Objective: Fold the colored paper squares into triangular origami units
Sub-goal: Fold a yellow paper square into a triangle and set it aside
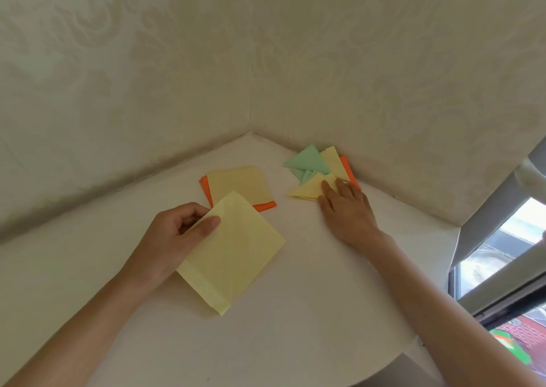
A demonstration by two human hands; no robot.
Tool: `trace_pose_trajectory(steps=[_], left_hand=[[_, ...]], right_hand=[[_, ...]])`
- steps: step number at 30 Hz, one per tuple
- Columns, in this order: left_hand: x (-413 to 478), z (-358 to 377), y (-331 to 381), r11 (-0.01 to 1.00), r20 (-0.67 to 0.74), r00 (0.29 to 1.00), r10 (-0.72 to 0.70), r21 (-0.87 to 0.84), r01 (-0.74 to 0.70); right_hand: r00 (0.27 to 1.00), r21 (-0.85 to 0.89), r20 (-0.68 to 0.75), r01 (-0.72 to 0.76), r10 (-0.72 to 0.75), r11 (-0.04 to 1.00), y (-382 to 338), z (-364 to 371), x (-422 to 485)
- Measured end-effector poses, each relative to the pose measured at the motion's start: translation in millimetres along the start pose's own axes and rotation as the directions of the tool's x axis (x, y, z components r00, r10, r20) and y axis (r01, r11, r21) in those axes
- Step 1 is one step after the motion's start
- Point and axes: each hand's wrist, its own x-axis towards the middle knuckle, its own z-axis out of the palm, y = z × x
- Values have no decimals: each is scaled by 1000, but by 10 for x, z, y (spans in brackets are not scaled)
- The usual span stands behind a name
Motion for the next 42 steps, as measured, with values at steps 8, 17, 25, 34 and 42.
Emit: trace_pose_trajectory(steps=[8,17,25,34,42], left_hand=[[-44,-219,-7,1000,-34,999,-17,4,17],[-79,-438,-111,997,-63,996,-57,53,61],[-86,-506,-223,996,-99,992,-76,48,81],[-129,-556,-409,665,-55,859,508,660,-351],[-120,-520,-450,399,180,808,560,797,-454]], right_hand=[[931,39,-329,178,-156,983,-50,-26,-144],[835,559,-426,546,-348,624,-1167,-116,-625],[890,939,206,-62,-407,339,-1461,-45,-362],[996,970,69,-55,-51,236,-1341,89,-360],[966,968,237,-226,-100,109,-1383,43,-367]])
